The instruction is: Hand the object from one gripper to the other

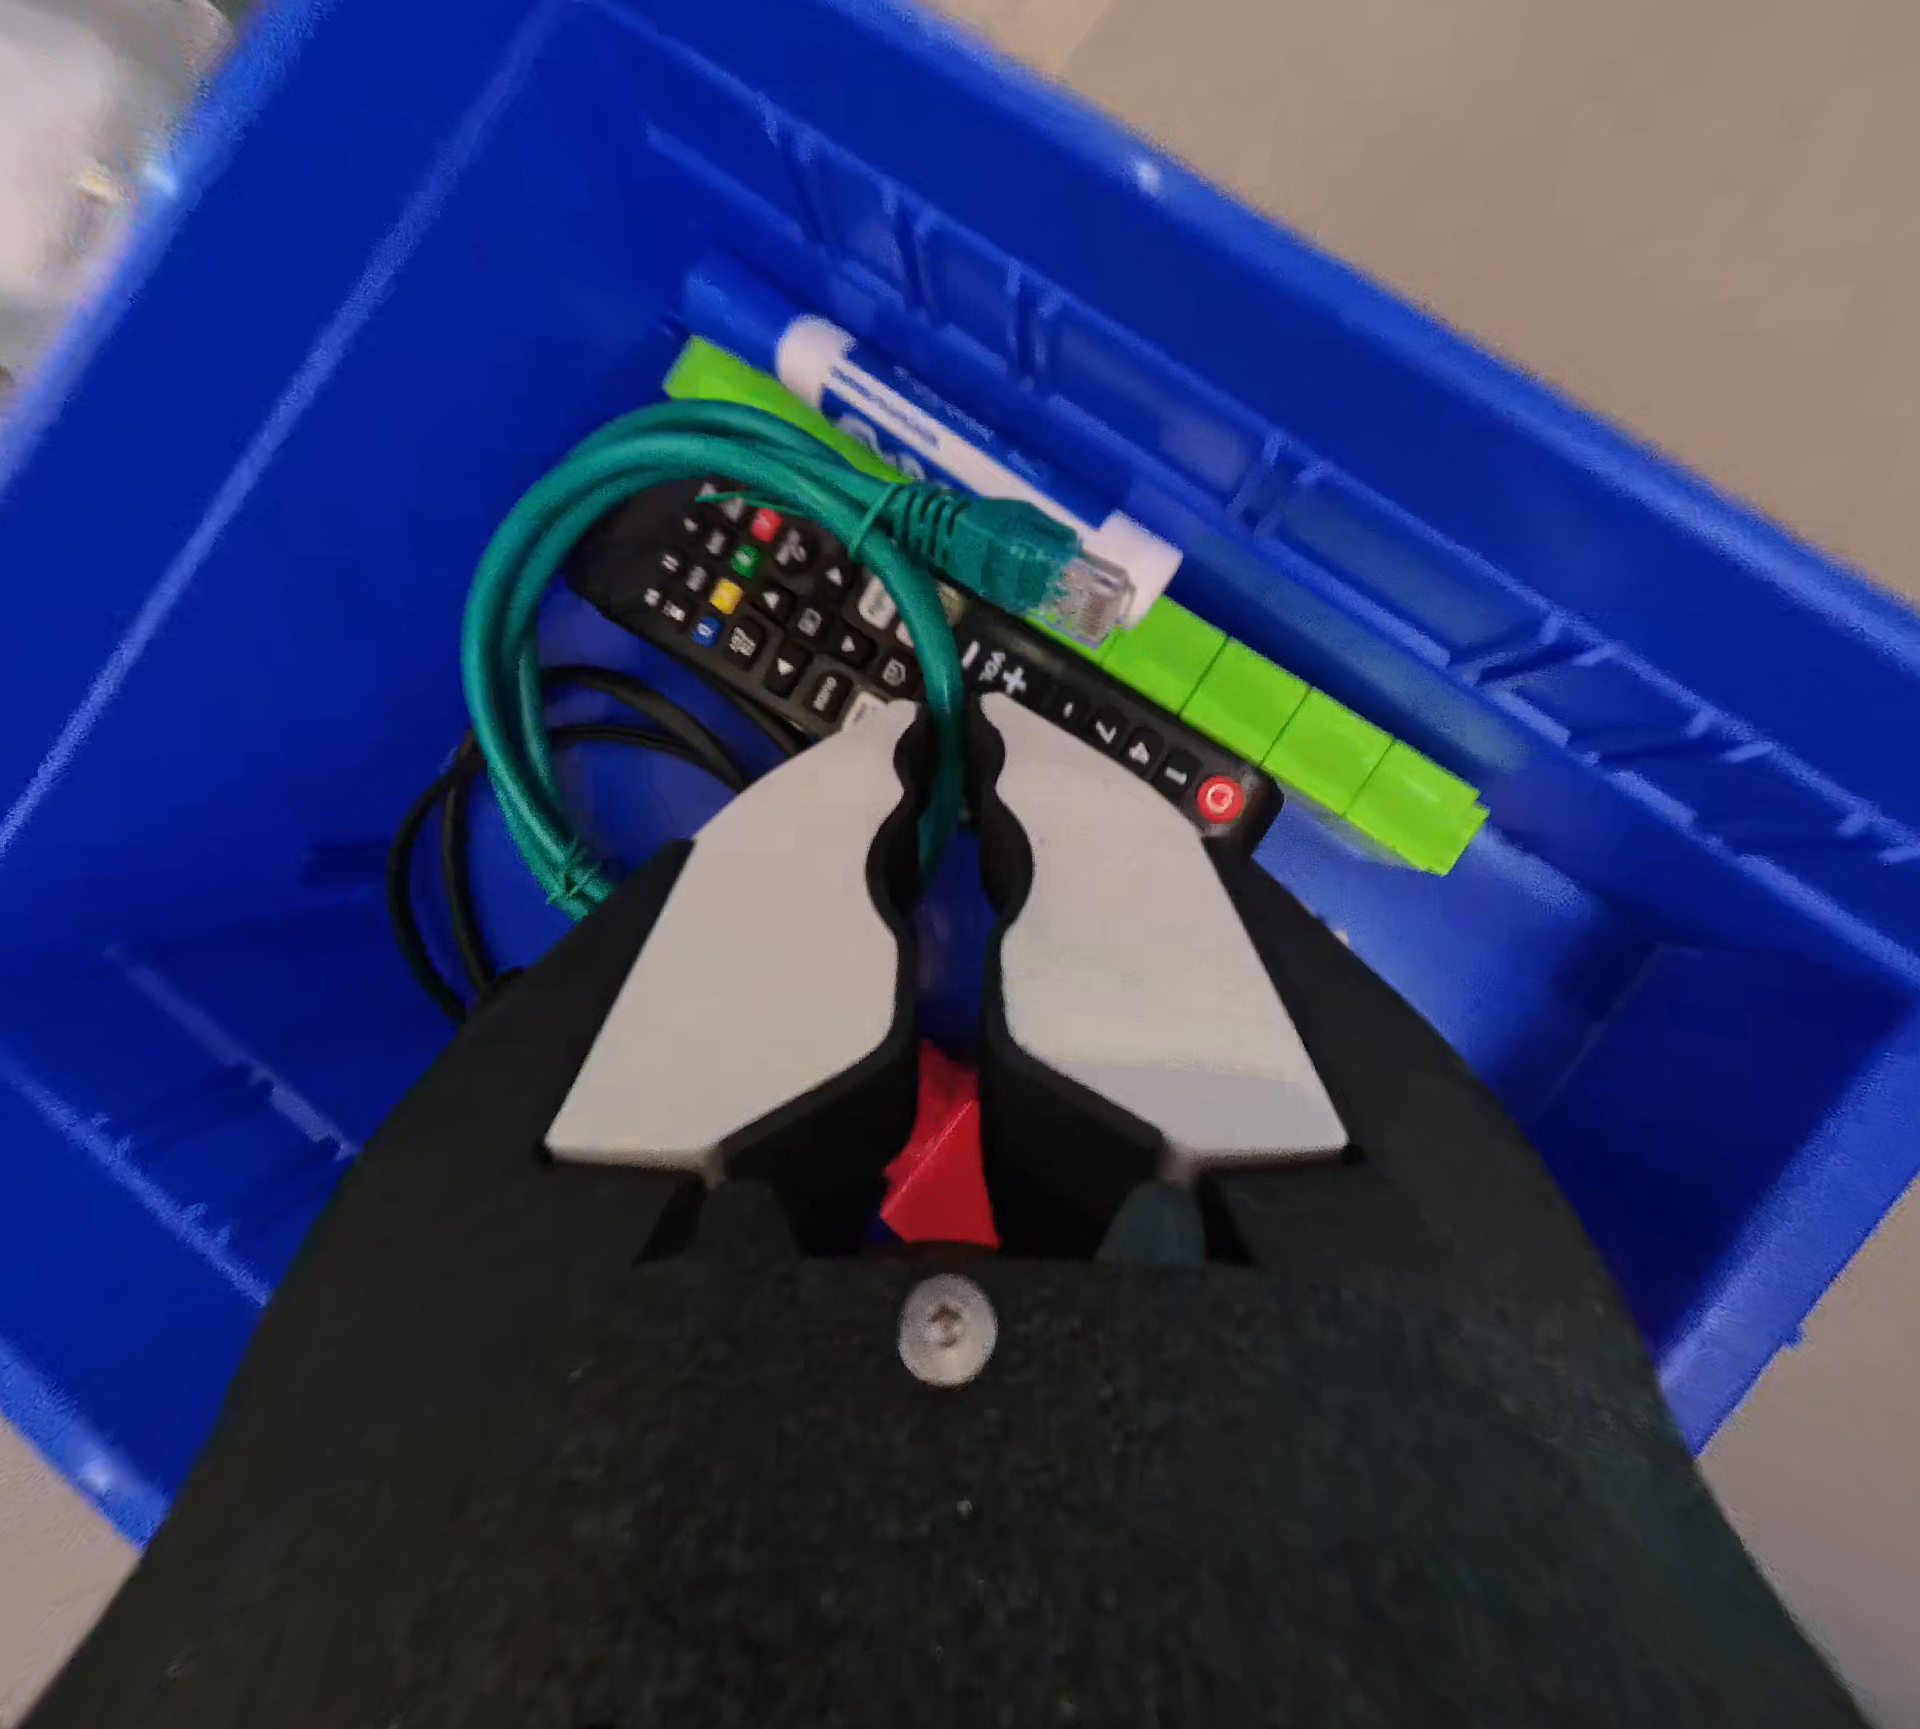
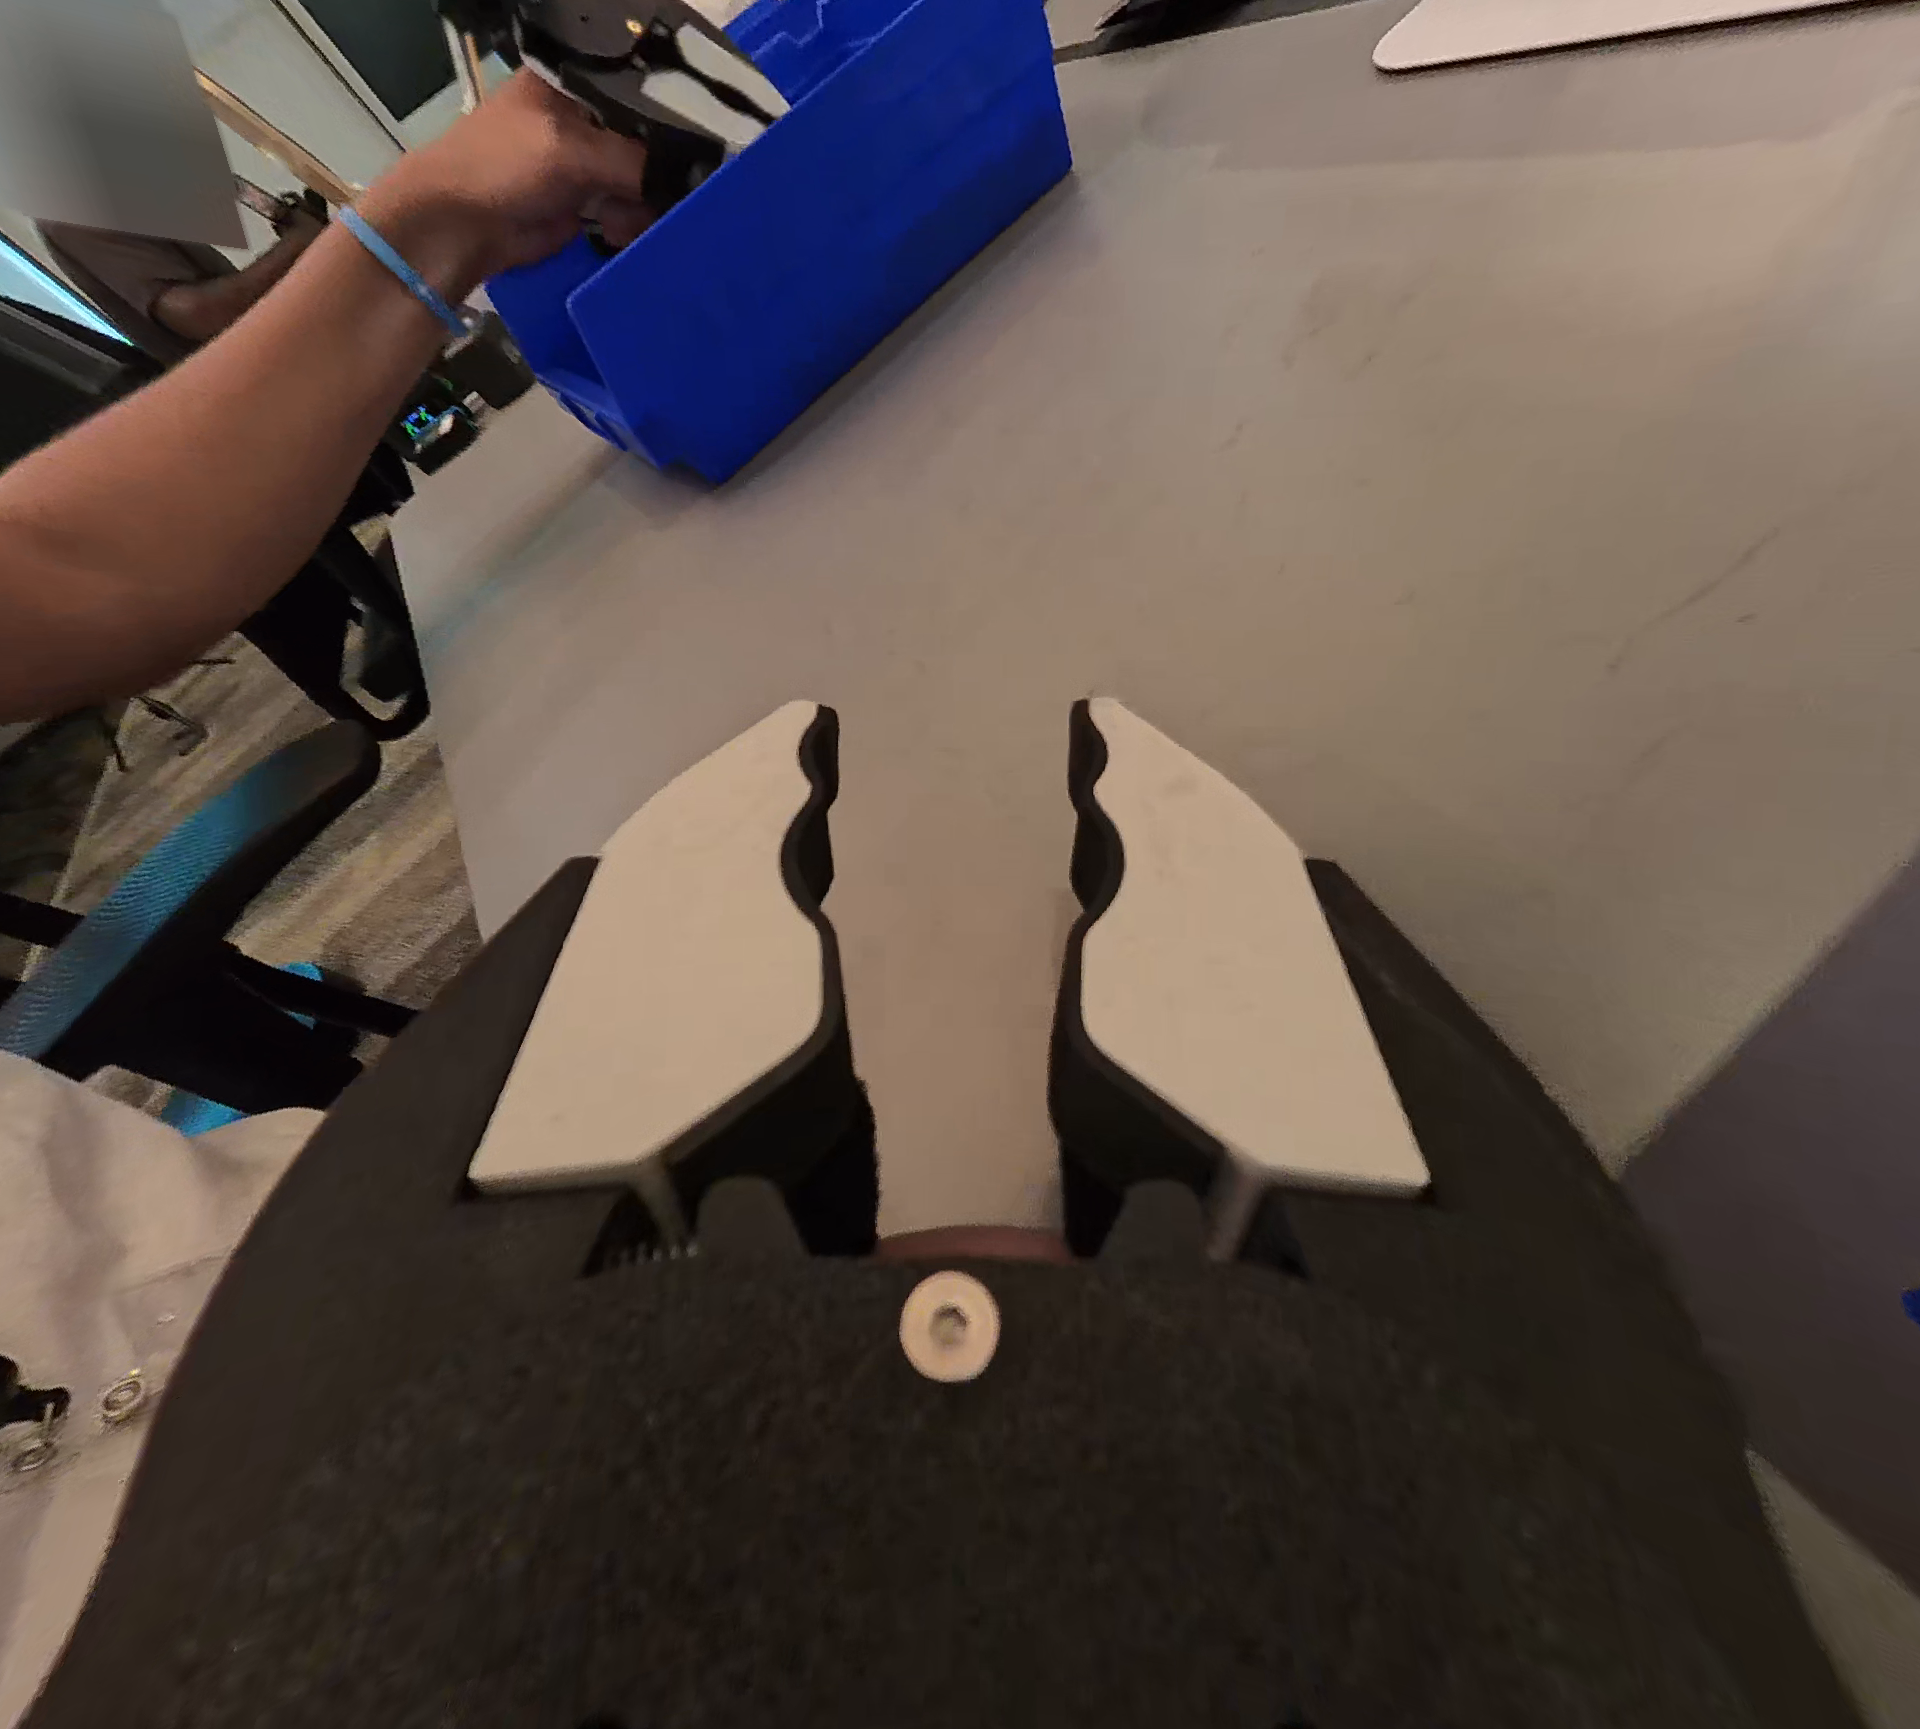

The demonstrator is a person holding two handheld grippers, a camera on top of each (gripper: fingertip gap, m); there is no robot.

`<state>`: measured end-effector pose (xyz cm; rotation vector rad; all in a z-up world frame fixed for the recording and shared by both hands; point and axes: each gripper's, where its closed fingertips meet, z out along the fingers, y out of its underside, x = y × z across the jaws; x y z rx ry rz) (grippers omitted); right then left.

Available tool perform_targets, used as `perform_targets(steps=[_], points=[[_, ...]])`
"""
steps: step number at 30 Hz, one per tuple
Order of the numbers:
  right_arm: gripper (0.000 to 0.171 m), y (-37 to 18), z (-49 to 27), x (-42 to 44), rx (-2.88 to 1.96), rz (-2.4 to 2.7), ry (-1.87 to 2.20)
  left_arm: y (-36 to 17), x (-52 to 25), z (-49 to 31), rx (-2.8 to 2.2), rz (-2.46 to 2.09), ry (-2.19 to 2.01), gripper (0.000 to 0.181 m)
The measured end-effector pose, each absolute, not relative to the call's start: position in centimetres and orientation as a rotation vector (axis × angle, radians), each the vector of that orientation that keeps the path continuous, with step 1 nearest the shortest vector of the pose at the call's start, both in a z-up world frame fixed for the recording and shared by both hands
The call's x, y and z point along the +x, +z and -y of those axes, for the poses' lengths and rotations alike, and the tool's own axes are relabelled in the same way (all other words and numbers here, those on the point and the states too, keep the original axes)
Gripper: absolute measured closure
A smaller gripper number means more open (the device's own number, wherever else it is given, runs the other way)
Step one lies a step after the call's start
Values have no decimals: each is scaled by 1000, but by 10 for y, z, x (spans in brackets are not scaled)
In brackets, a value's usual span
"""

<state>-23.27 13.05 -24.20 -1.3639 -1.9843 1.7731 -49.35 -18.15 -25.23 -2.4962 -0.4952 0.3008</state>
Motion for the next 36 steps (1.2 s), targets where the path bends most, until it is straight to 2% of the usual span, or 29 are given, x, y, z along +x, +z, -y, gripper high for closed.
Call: perform_targets(steps=[7, 11, 18, 22, 30, 36], points=[[129, -240, -123, -231, -1381, 1990, 1841, -171, -496, 172, -1962, 649, 563, 175], [129, -240, -114, -227, -1358, 2023, 1841, -128, -485, 169, -1726, 703, 514, 176], [129, -230, -106, -232, -1281, 2030, 1849, -95, -444, 129, -1842, 536, 797, 176], [127, -207, -96, -253, -1213, 2055, 1846, -95, -426, 82, -1945, 455, 871, 176], [127, -114, -94, -321, -1023, 1931, 1755, -125, -397, -13, -2070, 273, 915, 176], [122, -139, -87, -337, -1254, 1869, 2050, -171, -351, -68, -2128, 42, 1072, 176]])
